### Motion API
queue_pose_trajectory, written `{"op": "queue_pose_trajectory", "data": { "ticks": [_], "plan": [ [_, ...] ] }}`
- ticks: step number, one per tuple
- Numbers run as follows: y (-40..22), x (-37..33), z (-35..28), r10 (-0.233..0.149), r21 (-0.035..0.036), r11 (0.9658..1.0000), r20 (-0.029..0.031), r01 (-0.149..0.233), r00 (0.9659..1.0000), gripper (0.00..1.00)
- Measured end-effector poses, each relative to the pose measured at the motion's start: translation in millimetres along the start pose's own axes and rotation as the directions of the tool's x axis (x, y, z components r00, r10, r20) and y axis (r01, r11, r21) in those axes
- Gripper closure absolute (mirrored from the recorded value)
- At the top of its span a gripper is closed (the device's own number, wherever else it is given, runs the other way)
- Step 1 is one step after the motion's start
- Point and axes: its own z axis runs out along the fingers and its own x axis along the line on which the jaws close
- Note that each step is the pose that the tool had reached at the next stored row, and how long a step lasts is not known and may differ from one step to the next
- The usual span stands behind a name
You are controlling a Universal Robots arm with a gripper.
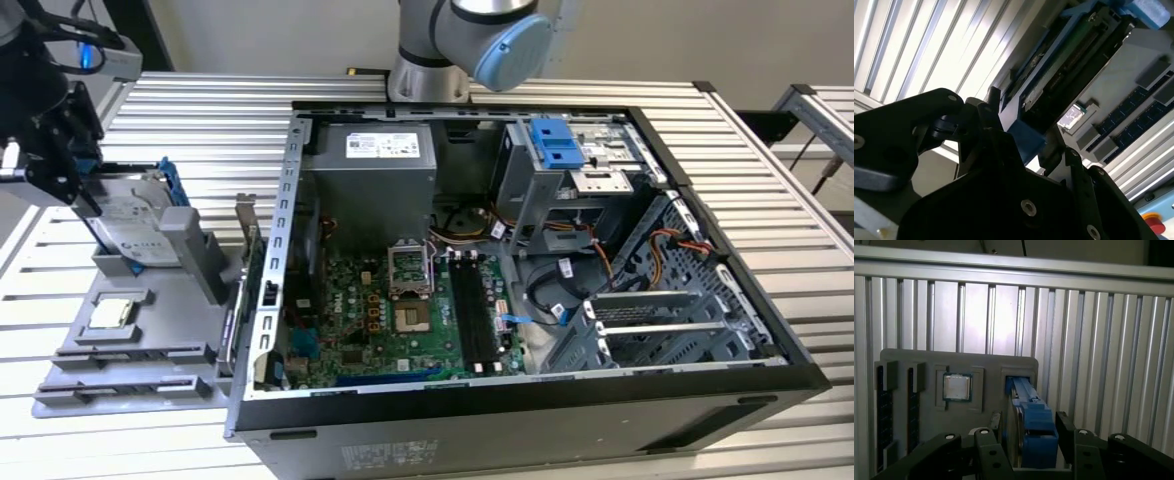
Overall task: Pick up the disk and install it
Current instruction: 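Pick up the disk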
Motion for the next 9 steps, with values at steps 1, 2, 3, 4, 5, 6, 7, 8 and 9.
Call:
{"op": "queue_pose_trajectory", "data": {
  "ticks": [1, 2, 3, 4, 5, 6, 7, 8, 9],
  "plan": [
    [0.0, 0.0, 0.1, 0.0, 0.0001, 1.0, 0.0, 0.0, 1.0, 1.0],
    [0.0, 0.0, 0.2, 0.0, 0.0, 1.0, 0.0, 0.0, 1.0, 1.0],
    [0.0, 0.0, 0.2, 0.0, -0.0001, 1.0, -0.0002, 0.0, 1.0, 1.0],
    [0.0, 0.0, 0.3, 0.0, -0.0001, 1.0, 0.0, 0.0, 1.0, 1.0],
    [0.0, 0.0, 0.4, 0.0, 0.0, 1.0, 0.0, 0.0, 1.0, 1.0],
    [0.0, 0.0, 0.5, 0.0, -0.0001, 1.0, 0.0, 0.0, 1.0, 1.0],
    [0.0, 0.0, 0.6, 0.0, 0.0, 1.0, 0.0, 0.0, 1.0, 1.0],
    [0.0, 0.0, 0.7, 0.0, 0.0, 1.0, 0.0, 0.0, 1.0, 1.0],
    [0.0, 0.0, 0.7, 0.0, 0.0, 1.0, 0.0, 0.0, 1.0, 1.0]
  ]
}}
